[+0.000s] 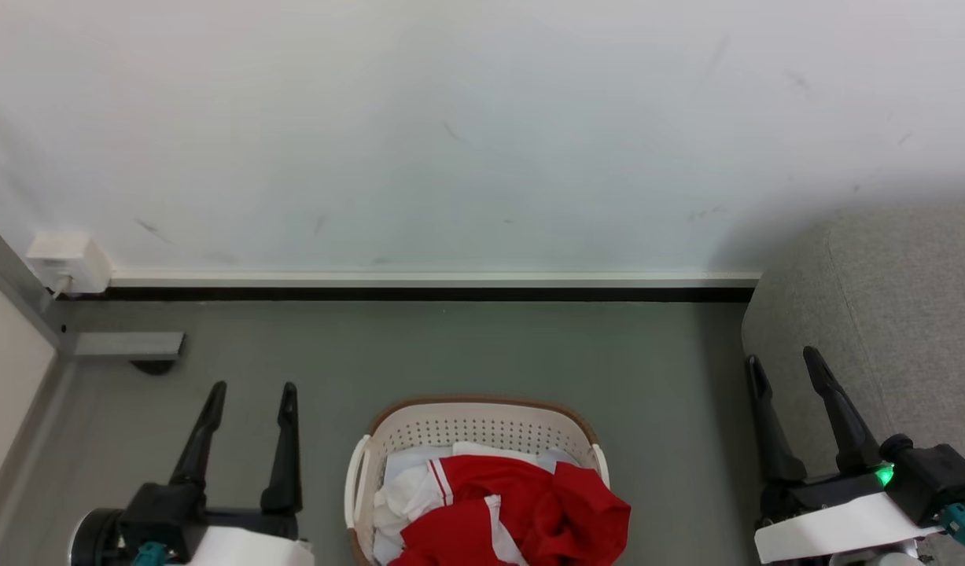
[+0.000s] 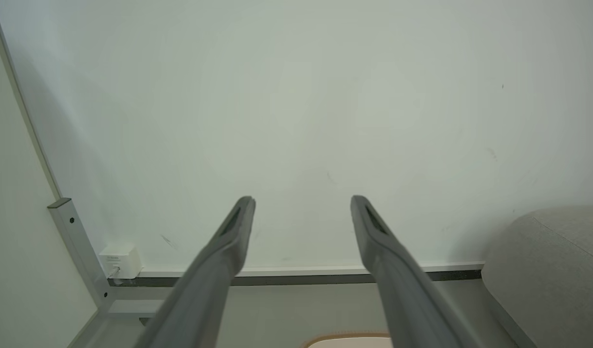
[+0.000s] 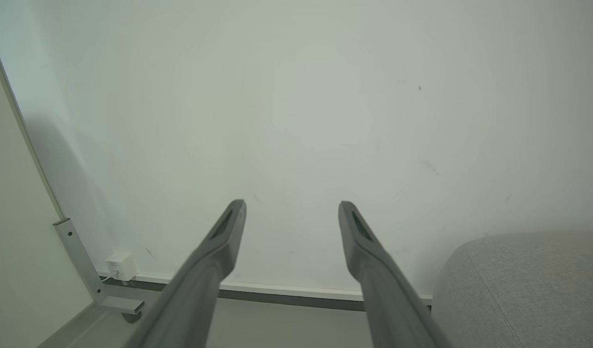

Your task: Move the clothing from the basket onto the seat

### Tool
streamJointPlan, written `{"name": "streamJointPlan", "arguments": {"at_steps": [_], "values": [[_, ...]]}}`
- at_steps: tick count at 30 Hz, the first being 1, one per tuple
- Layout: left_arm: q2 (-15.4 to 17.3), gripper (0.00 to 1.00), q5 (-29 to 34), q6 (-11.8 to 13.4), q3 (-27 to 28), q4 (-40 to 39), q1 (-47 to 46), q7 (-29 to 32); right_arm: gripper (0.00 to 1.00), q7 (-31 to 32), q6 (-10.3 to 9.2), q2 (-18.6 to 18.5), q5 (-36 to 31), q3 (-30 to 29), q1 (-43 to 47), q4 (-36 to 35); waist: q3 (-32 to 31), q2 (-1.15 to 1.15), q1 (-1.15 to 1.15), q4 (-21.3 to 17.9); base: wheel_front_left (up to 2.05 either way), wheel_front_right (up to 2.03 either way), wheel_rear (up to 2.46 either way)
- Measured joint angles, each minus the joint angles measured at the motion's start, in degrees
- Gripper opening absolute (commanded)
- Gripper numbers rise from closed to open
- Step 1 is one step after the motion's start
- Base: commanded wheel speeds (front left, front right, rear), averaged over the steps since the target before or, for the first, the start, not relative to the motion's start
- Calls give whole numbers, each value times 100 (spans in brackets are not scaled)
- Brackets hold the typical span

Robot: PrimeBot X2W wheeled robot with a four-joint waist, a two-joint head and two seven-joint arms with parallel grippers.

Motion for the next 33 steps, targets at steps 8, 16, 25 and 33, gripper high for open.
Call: {"name": "streamJointPlan", "arguments": {"at_steps": [8,16,25,33], "values": [[-7,100,-11,-65,-51,-15,-392,0,100,-1,0,-115,48,18,-277,-159,511,0,0,-85,0,0,0],[-9,100,-24,-124,-113,11,-1037,0,100,-1,0,-170,60,-15,-714,-341,1241,0,1,-175,0,0,0],[-10,100,-137,-282,-140,637,-1616,0,100,-1,0,-166,112,-31,-1133,-449,2028,0,1,-273,0,0,0],[0,100,-234,-461,-376,1942,-2431,0,100,-1,0,-191,99,-76,-1552,-611,2742,0,2,-363,0,0,0]]}}
